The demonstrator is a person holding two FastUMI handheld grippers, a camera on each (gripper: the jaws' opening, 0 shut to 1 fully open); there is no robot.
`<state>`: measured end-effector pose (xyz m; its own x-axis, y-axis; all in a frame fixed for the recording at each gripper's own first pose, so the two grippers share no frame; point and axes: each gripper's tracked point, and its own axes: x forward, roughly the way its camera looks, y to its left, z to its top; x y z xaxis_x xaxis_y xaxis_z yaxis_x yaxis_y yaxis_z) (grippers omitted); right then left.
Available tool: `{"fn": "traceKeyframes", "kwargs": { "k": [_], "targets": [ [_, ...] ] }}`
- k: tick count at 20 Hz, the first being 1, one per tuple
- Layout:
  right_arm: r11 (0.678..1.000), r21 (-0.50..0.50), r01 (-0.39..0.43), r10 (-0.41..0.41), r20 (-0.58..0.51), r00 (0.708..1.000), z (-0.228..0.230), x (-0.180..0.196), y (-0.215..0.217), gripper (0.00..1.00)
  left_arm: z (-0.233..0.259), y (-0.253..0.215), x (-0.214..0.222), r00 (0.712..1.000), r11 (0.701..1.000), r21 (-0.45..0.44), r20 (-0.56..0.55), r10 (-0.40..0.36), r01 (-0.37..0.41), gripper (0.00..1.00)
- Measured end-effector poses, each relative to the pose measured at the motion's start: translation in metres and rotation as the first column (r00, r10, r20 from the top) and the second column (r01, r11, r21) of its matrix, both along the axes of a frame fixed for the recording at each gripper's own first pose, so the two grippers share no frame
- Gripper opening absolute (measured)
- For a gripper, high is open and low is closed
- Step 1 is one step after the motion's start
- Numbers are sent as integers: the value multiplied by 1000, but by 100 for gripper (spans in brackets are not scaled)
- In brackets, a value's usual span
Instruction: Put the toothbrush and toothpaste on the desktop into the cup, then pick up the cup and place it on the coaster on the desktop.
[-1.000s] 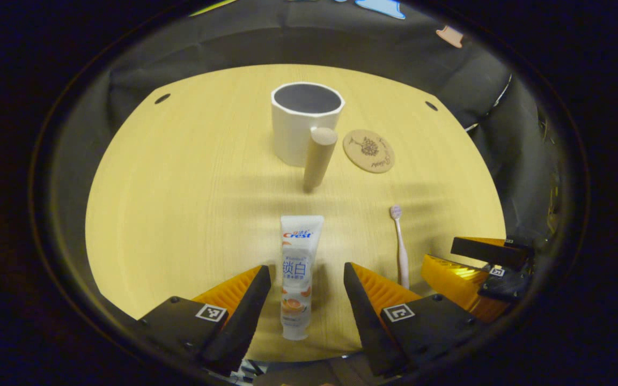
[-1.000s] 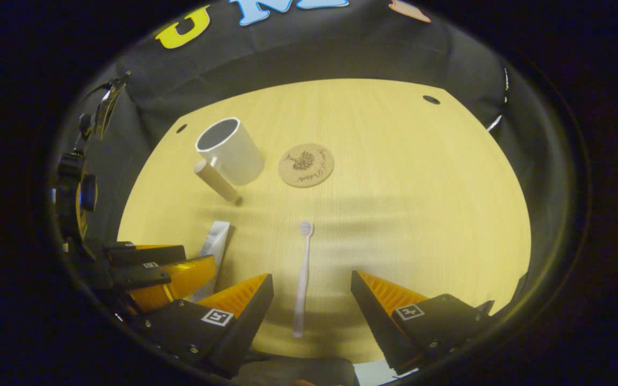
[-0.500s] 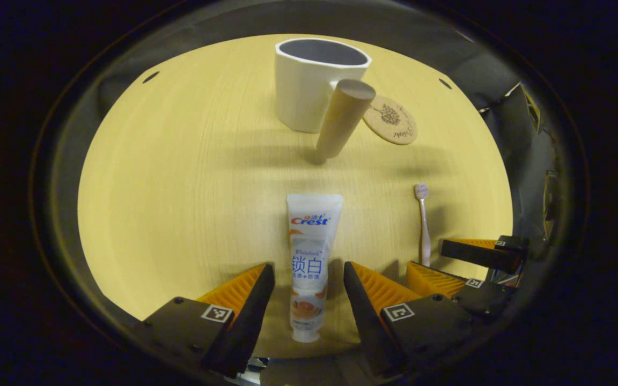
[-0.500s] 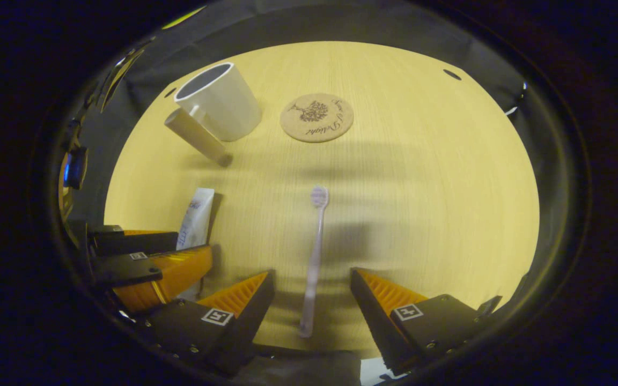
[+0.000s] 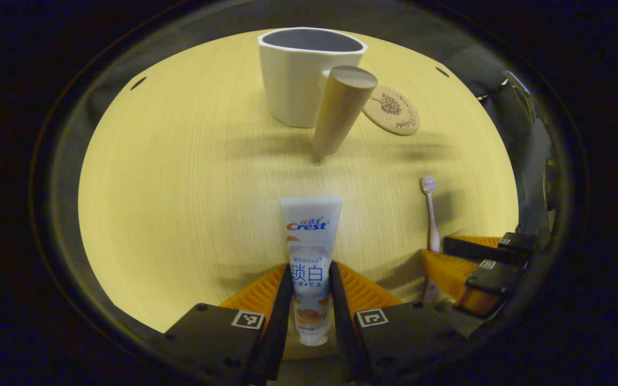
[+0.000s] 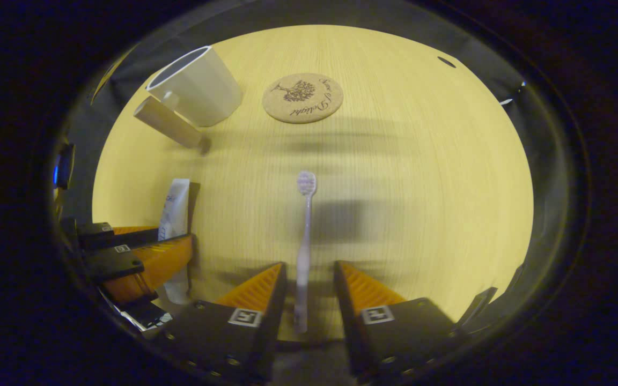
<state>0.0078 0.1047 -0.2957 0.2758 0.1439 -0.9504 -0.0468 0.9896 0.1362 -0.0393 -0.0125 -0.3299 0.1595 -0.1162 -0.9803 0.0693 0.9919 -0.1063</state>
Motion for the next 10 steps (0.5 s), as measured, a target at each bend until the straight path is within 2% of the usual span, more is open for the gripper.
{"fn": "traceKeyframes", "kwargs": {
  "k": [2, 3, 4, 5, 6, 8, 9, 10],
  "targets": [
    [995, 91, 28, -24, -40, 999, -1, -5, 12, 18, 1, -2, 2, 1000, 1000, 5, -2, 2, -2, 46],
    [994, 107, 37, -32, -47, 998, 1, -5, 12, 17, 0, -2, 3, 1000, 1000, 10, 1, -4, 4, 44],
    [992, 117, 50, -47, -35, 998, 1, 0, 13, 16, 0, -2, 2, 1000, 1000, 8, 2, -6, 6, 38],
    [992, 116, 44, -39, -49, 998, 2, -3, 11, 12, 0, -2, 2, 1000, 1000, 3, 3, -8, 8, 40],
    [992, 120, 42, -37, -41, 998, 1, -2, 12, 13, 0, -1, 3, 1000, 1000, -2, 8, -5, 5, 40],
    [992, 120, 31, -28, -28, 999, 1, -1, 12, 13, 0, -1, 4, 1000, 1000, -10, 17, 5, -5, 33],
    [990, 129, 57, -57, -5, 998, 2, -1, 12, 13, 0, 0, 4, 1000, 1000, -19, 21, -3, 3, 33],
    [990, 131, 55, -53, -15, 998, -3, 3, 14, 5, 0, 0, 4, 1000, 1000, -21, 21, -1, 2, 33]
  ]
}}
